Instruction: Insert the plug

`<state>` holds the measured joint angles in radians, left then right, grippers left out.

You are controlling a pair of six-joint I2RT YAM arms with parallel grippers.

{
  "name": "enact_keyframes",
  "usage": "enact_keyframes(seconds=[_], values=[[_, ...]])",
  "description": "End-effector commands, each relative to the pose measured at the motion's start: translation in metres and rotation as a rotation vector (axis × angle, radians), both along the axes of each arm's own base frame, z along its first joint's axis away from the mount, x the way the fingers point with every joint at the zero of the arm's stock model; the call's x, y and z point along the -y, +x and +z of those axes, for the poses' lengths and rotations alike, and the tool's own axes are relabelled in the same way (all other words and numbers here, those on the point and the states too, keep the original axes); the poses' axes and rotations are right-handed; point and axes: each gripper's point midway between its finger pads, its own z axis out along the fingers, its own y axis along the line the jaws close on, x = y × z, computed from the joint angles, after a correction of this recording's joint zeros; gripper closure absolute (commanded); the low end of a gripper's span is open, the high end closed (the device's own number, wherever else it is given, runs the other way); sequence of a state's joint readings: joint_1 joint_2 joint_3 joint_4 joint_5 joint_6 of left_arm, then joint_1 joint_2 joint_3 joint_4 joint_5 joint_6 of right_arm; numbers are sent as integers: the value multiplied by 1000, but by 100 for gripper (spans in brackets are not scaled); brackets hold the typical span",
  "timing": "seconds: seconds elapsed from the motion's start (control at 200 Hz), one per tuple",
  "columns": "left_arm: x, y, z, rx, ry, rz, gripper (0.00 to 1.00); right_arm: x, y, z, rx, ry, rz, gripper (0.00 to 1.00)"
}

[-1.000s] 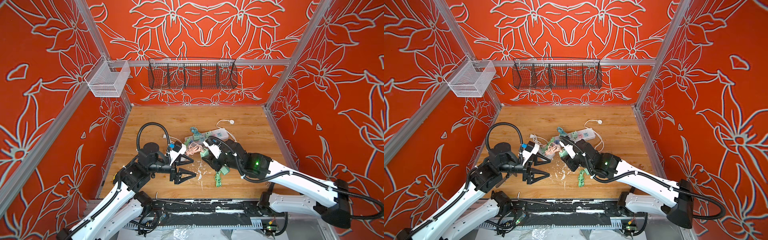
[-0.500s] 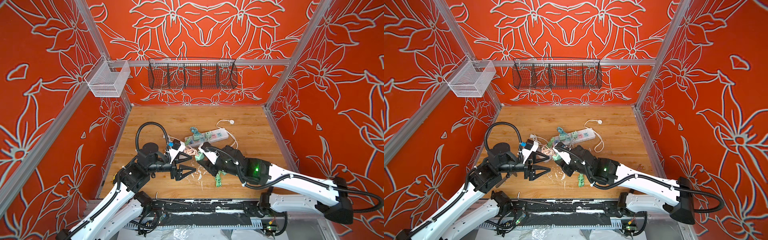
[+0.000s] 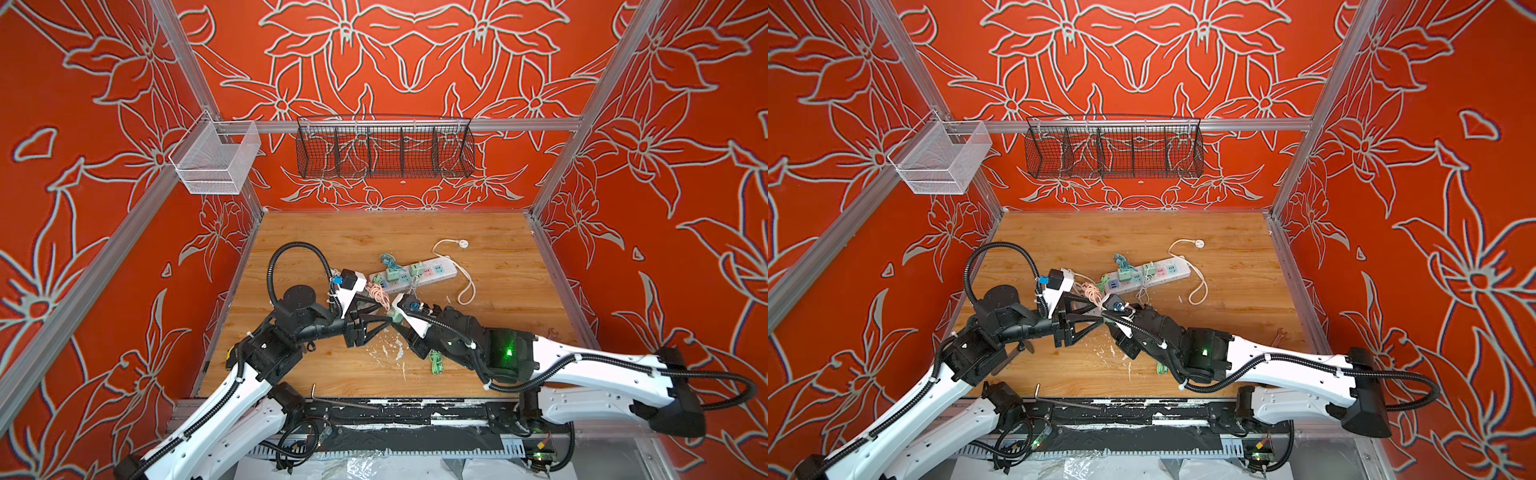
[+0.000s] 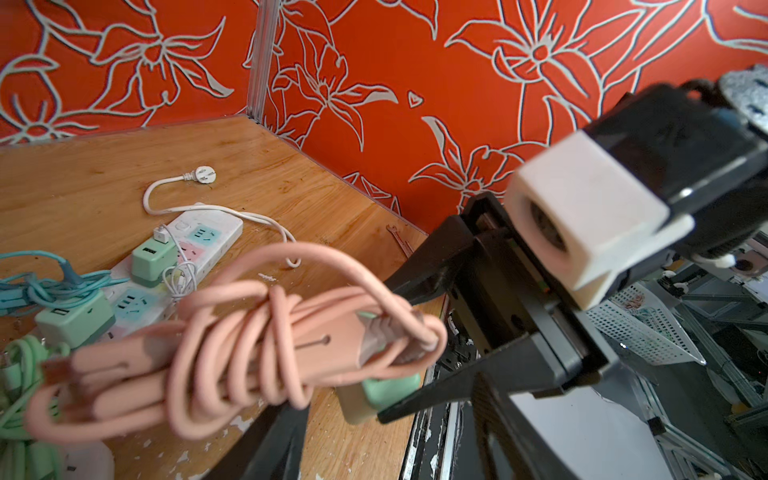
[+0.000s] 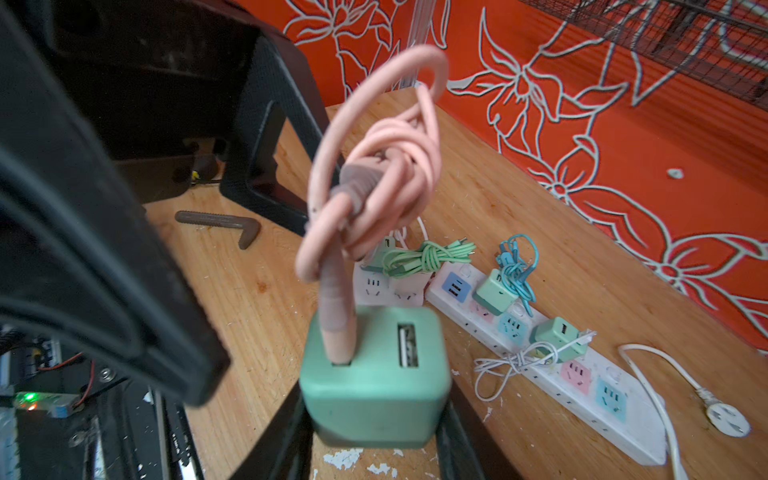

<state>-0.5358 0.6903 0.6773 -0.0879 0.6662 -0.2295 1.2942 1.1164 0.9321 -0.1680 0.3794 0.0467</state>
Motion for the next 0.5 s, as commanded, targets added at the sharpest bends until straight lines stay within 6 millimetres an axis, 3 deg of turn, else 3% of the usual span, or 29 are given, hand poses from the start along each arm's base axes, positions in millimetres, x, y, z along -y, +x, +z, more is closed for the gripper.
enact_keyframes(seconds=[0.0, 0.495], values=[[-1, 5, 9, 25, -32, 23, 40, -2, 7, 9, 58, 25, -62, 73], [2, 13, 14, 22, -85, 51, 61, -8, 8, 11, 84, 39, -117, 73]])
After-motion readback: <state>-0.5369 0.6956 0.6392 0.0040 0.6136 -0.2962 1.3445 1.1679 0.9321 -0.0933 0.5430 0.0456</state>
